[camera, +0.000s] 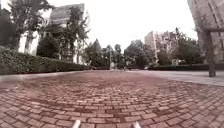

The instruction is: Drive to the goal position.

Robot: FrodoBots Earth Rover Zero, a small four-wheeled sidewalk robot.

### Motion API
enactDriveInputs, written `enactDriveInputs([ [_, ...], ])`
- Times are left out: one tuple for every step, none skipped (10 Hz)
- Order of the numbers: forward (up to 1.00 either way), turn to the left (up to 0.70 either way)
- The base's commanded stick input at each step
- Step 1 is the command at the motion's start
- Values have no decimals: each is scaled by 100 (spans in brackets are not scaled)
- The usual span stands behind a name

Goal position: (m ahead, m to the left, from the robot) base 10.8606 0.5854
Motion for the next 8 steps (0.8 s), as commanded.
enactDriveInputs([
  [70,0],
  [70,0],
  [70,0],
  [70,0],
  [70,0],
  [70,0],
  [70,0],
  [70,0],
])
